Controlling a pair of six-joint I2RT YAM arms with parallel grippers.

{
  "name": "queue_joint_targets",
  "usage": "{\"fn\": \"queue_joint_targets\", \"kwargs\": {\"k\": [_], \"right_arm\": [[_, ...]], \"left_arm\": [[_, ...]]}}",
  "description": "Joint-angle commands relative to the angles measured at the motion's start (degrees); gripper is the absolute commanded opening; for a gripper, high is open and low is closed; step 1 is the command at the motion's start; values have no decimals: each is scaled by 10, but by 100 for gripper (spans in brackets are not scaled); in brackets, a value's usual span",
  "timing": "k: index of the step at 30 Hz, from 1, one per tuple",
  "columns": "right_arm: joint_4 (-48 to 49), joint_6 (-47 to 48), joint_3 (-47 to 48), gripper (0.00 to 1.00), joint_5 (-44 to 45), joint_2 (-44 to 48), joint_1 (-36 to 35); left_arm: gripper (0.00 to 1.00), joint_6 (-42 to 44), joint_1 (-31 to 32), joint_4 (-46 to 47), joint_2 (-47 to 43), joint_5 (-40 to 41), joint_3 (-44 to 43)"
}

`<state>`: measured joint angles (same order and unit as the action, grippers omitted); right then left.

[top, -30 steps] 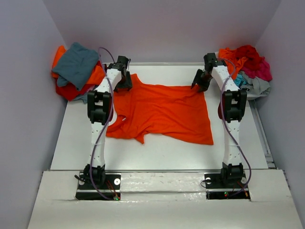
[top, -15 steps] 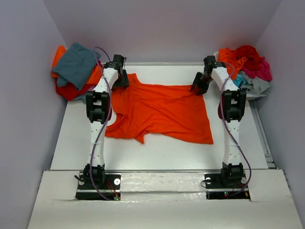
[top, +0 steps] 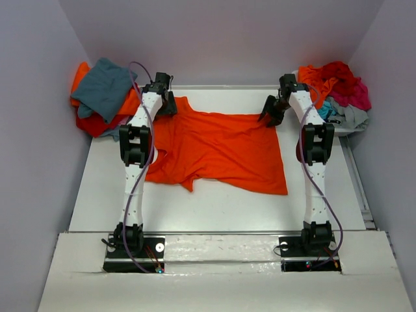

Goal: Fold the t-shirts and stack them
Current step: Flatten out the tshirt

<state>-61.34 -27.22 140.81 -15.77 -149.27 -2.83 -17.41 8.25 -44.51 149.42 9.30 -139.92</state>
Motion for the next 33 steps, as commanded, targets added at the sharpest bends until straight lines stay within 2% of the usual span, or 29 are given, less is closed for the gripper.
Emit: {"fn": "queue_joint_targets", "kwargs": {"k": [1, 6, 17, 25, 29, 33], "right_arm": [[23, 12, 28, 59, -3, -29, 12], [31, 17, 31, 65, -9, -10, 18], [41, 28, 2, 74, -50, 59, 18], [37, 29, -10, 75, -63, 83, 18], [16, 17, -26, 75, -59, 111, 18], [-26, 27, -59, 74, -37, 133, 4]], "left_arm": [[83, 7, -7, 15, 9, 28, -16], [84, 9, -7, 54, -34, 27, -22], [84, 16, 5, 73, -111, 28, -11], [84, 17, 11, 65, -150, 28, 1], [84, 12, 24, 44, -185, 49, 41], [84, 2, 42, 24, -222, 64, 128]]}}
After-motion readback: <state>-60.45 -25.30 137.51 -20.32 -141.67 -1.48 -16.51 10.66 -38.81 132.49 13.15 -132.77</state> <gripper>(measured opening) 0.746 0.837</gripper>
